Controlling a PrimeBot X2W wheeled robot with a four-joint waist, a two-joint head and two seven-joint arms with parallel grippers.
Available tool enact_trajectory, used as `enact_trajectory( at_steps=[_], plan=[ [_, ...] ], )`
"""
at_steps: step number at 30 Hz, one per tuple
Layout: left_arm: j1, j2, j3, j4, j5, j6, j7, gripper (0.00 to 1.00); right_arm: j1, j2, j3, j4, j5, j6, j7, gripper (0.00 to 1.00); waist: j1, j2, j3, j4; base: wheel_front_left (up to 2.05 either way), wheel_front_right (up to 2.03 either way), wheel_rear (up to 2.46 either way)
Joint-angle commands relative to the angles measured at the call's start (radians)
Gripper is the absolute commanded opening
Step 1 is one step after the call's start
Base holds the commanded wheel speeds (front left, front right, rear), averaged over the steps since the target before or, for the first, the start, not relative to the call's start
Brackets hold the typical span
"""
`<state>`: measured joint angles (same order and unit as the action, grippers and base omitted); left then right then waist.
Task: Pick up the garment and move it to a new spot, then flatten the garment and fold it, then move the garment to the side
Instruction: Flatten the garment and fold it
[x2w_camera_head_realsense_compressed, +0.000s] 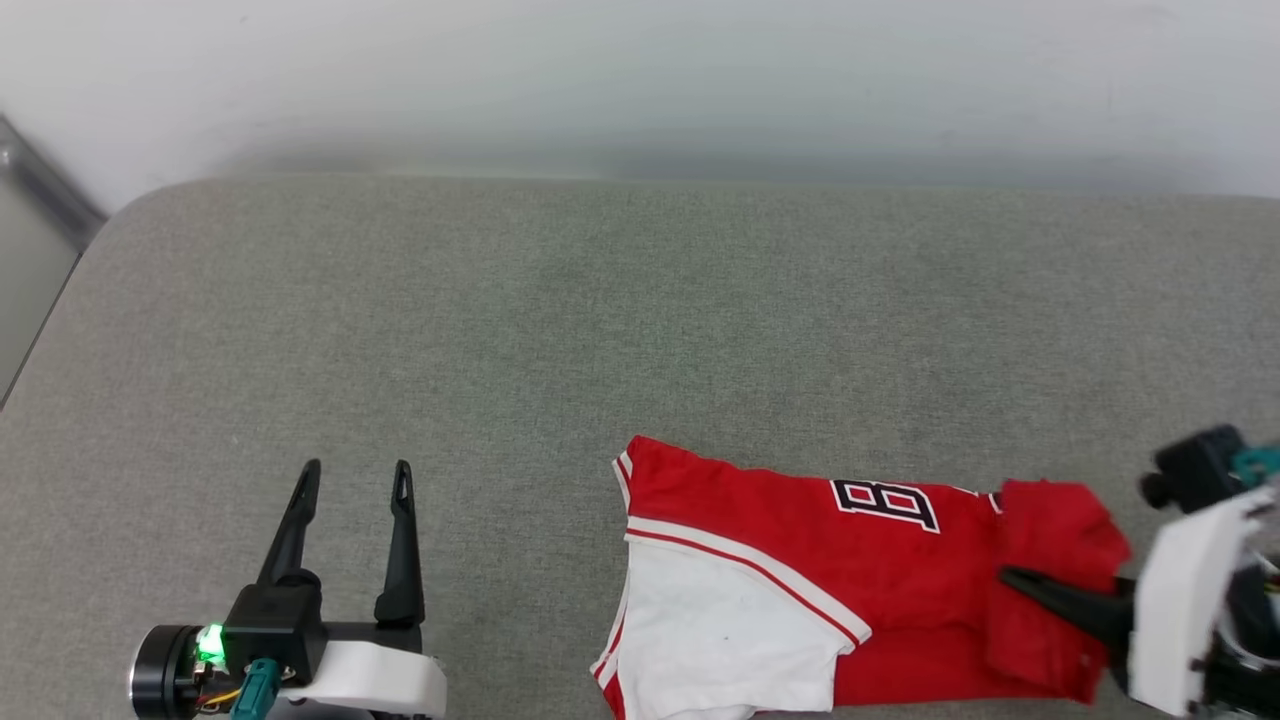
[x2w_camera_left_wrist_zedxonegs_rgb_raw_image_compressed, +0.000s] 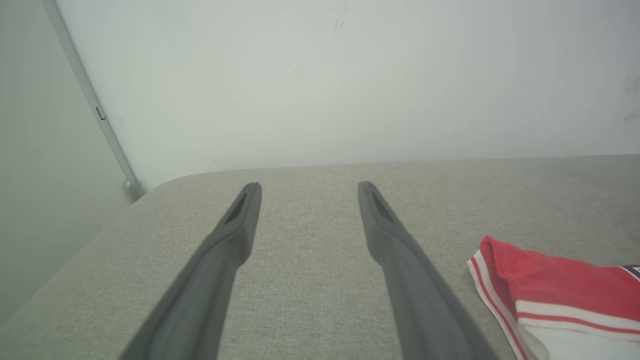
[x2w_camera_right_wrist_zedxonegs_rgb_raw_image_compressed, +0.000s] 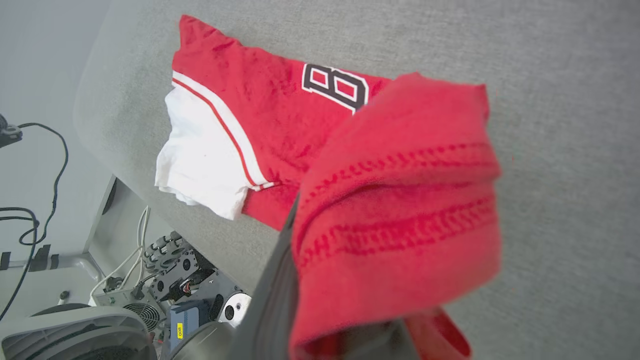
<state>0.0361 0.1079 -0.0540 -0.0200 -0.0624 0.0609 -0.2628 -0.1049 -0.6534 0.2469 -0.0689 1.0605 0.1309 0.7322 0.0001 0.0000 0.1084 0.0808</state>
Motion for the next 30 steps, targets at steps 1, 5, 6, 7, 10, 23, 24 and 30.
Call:
enact_trajectory(
  at_steps=[1, 5, 6, 7, 10, 23, 24, 30],
  plan=[
    [-0.008, -0.007, 0.002, 0.002, 0.007, -0.007, -0.002, 1.0, -0.028, 0.012, 0.013, -0.014, -0.014, 0.0, 0.011, 0.0, -0.0001, 0.0, 0.006, 0.005, 0.0, 0.0, 0.0],
    [-0.025, -0.015, 0.004, 0.006, 0.011, -0.017, -0.002, 1.0, -0.118, 0.066, 0.096, -0.049, -0.058, 0.0, 0.071, 0.0, -0.0001, 0.0, 0.024, 0.019, 0.0, 0.0, 0.0],
    [-0.028, -0.018, 0.005, 0.007, 0.012, -0.019, -0.002, 1.0, -0.144, 0.082, 0.119, -0.051, -0.071, 0.0, 0.082, 0.0, -0.0001, 0.0, 0.03, 0.022, 0.0, 0.0, 0.0],
    [-0.033, -0.02, 0.005, 0.008, 0.013, -0.023, -0.002, 1.0, -0.167, 0.098, 0.144, -0.051, -0.081, 0.0, 0.092, 0.0, -0.0001, 0.0, 0.036, 0.027, 0.0, 0.0, 0.0],
    [-0.046, -0.028, 0.008, 0.012, 0.014, -0.027, -0.002, 1.0, -0.244, 0.14, 0.218, -0.035, -0.103, 0.0, 0.115, 0.0, -0.0001, 0.0, 0.051, 0.037, 0.0, 0.0, 0.0],
    [-0.094, -0.048, 0.011, 0.023, 0.011, -0.043, -0.002, 1.0, -0.464, 0.238, 0.509, 0.203, -0.179, 0.0, 0.079, 0.0, -0.0001, 0.0, 0.113, 0.067, 0.0, 0.0, 0.0],
    [-0.095, -0.049, 0.012, 0.025, 0.01, -0.042, -0.002, 1.0, -0.467, 0.242, 0.526, 0.226, -0.179, 0.0, 0.066, 0.0, -0.0001, 0.0, 0.115, 0.068, 0.0, 0.0, 0.0],
    [-0.08, -0.053, 0.025, 0.036, 0.011, -0.045, -0.002, 1.0, -0.498, 0.224, 0.579, 0.252, -0.168, 0.0, -0.043, 1.0, -0.0001, 0.0, 0.094, 0.063, 0.0, 0.0, 0.0]
  ],
)
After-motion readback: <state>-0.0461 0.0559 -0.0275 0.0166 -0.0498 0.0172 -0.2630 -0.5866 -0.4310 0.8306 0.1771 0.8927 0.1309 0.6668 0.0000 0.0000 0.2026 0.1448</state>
